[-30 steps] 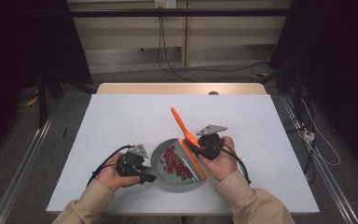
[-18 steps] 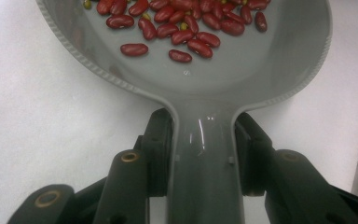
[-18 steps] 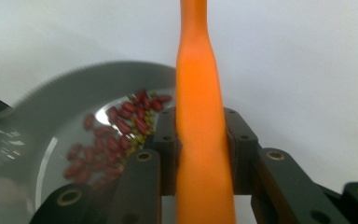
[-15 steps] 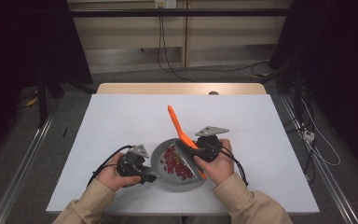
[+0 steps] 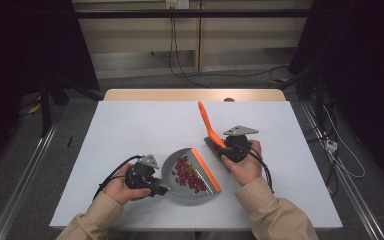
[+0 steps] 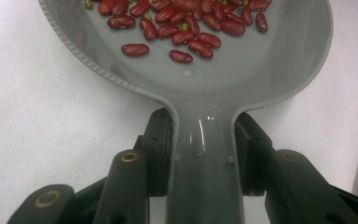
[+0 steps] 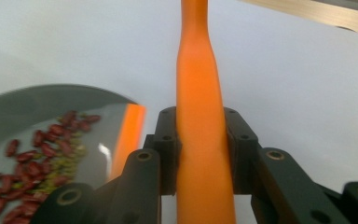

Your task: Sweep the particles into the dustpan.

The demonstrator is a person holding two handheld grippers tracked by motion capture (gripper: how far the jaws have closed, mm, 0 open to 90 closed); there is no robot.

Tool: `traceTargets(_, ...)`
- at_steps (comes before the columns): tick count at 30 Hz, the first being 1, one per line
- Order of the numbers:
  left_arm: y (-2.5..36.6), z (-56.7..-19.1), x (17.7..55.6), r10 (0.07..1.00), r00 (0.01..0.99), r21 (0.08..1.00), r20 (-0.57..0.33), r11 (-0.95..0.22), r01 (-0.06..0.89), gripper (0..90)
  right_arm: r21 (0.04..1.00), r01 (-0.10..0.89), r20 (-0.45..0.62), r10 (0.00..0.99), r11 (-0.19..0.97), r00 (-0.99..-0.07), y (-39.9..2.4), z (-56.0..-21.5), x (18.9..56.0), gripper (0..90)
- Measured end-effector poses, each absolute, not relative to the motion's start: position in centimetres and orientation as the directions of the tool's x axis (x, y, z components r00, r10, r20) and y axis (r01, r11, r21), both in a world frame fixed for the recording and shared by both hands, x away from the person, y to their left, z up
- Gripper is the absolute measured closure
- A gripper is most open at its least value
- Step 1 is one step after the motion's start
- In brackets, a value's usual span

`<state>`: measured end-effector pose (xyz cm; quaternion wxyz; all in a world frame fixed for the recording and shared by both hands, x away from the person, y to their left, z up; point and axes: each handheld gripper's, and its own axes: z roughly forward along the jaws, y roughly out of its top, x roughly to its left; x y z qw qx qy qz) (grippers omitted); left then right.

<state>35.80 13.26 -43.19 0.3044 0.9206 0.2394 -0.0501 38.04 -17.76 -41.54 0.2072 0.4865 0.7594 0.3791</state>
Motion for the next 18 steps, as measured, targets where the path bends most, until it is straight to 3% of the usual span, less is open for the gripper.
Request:
traceTargets(11, 12.8, -43.3, 35.9, 0.441, 0.865, 0.546, -0.238, -0.676, 0.495, 62.6, 0.759, 0.562, 0.02, 0.851, 0.328, -0.524, -14.7, -42.3, 36.4, 71.1)
traceTargets(18, 12.7, -43.3, 36.0, 0.451, 0.863, 0.536, -0.227, -0.682, 0.497, 62.2, 0.775, 0.569, 0.103, 0.833, 0.274, -0.543, -13.8, -41.7, 35.9, 71.2)
